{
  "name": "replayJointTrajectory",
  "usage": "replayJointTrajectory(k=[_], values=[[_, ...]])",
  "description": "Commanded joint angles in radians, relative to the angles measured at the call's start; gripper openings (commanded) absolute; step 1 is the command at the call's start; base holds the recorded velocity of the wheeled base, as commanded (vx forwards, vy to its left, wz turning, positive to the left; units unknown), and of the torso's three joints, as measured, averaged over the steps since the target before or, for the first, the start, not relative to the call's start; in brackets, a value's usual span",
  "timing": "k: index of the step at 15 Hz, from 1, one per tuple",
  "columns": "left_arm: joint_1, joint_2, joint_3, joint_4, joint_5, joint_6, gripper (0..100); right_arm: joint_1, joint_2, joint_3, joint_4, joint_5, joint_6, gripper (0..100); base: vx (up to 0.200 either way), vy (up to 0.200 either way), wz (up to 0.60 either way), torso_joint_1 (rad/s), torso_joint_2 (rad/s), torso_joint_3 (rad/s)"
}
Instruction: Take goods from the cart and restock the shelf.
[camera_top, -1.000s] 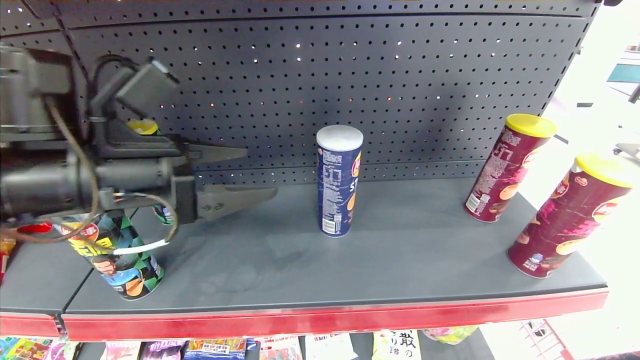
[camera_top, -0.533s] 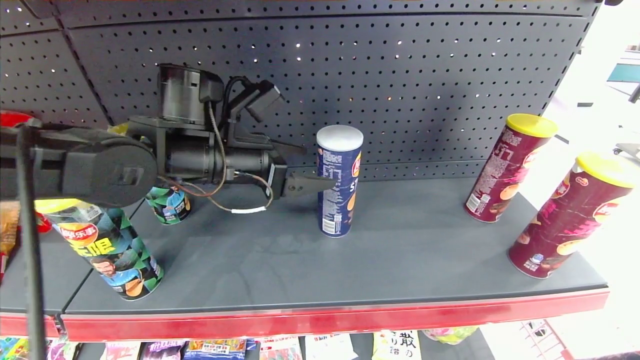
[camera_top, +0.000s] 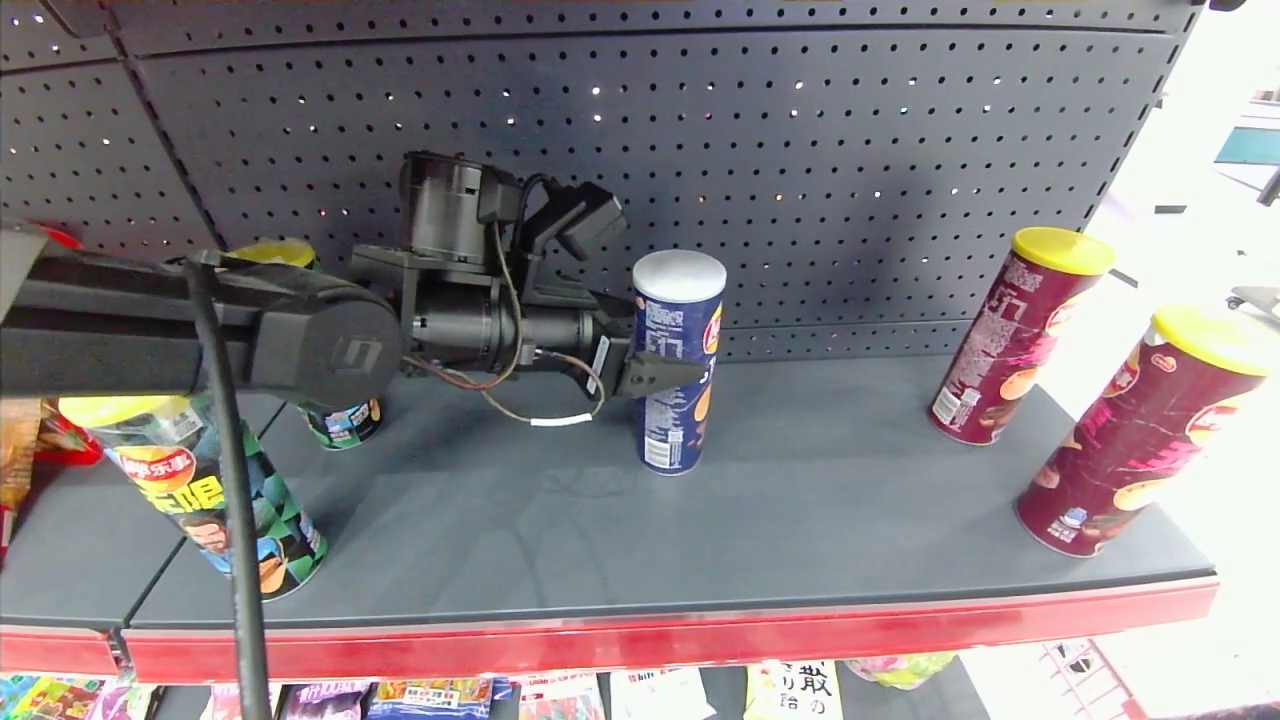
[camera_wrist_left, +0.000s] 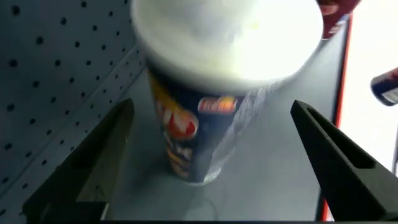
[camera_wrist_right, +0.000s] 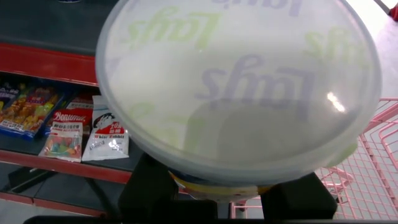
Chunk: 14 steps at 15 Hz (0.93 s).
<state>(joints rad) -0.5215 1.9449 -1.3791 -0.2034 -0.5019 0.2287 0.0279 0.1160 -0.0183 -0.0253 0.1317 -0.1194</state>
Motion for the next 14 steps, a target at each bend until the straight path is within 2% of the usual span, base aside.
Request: replayJointTrajectory(k=[1,4,6,8,10,11,14], values=[[-0.020,0.012,-0.017,-0.002,0.031,-0.003,100,-0.003,0.002,0.000,-0.001,0.000,0.000,0,0.000,0.000,0.00,0.000,0.00,0.000],[-0.045,0.028,-0.054,-0.002,0.046,-0.005,100,-0.003,0.001,0.000,-0.001,0.000,0.003,0,0.000,0.000,0.00,0.000,0.00,0.000],[-0.074,0.040,-0.081,-0.001,0.100,-0.012,100,-0.005,-0.001,0.000,-0.001,0.000,0.003,0,0.000,0.000,0.00,0.000,0.00,0.000],[-0.100,0.046,-0.092,-0.004,0.157,-0.054,100,-0.005,-0.002,0.000,-0.001,-0.007,0.004,0,0.000,0.000,0.00,0.000,0.00,0.000],[-0.118,0.065,-0.116,-0.007,0.232,-0.057,100,-0.005,-0.010,0.000,-0.001,-0.007,0.015,0,0.000,0.000,0.00,0.000,0.00,0.000],[-0.120,0.065,-0.118,-0.007,0.233,-0.057,100,-0.005,-0.010,0.000,-0.001,-0.007,0.015,0,0.000,0.000,0.00,0.000,0.00,0.000],[-0.134,0.101,-0.146,-0.034,0.321,-0.063,100,-0.005,-0.018,0.000,-0.001,-0.020,0.018,0,0.000,0.000,0.00,0.000,0.00,0.000]])
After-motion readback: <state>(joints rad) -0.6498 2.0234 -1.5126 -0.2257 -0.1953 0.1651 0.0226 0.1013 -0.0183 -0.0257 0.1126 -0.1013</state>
